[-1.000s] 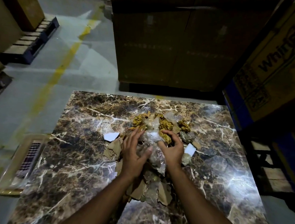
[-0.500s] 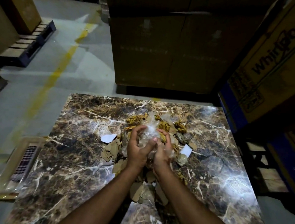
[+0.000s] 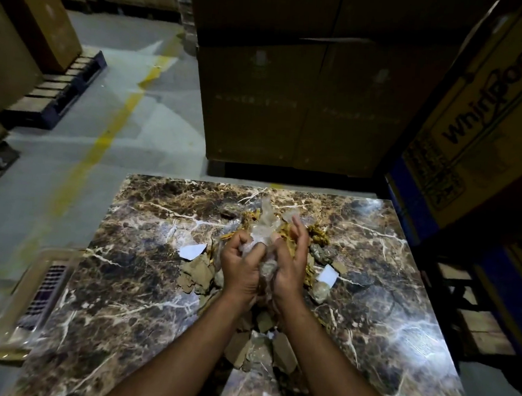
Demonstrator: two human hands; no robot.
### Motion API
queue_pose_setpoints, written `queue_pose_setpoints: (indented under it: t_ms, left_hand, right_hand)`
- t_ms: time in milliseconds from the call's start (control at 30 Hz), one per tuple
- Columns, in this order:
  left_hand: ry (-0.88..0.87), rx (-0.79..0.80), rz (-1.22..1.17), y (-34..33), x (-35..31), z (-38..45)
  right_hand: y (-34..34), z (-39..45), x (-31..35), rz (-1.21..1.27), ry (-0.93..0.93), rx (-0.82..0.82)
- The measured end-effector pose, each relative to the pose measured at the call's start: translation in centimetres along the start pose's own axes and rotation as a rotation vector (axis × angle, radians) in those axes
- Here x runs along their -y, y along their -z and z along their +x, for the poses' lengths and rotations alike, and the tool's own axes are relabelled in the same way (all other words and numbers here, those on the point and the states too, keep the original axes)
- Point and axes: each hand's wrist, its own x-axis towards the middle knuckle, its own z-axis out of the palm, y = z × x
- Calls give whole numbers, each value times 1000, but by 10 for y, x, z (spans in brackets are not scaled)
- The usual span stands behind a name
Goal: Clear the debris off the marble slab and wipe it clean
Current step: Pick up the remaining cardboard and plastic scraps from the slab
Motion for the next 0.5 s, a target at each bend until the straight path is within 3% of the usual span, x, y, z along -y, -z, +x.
queue_pose_setpoints:
  t_ms: [100, 200, 333, 433, 500]
  left_hand:
    - [-86, 147, 43, -2, -15, 2]
    - [-56, 208, 116, -4, -7, 3]
    - [-34, 239, 318, 0, 22, 6]
    - [-63, 256, 463, 2, 32, 2]
    - [-94, 338, 420, -1, 22, -9]
  right_hand:
    - [5, -10, -3, 167, -243, 5]
    - [7, -18, -6, 349, -373, -2]
    - [14, -18, 1, 497, -377, 15]
    - [22, -15, 11, 398, -303, 59]
    - [25, -10, 12, 383, -318, 27]
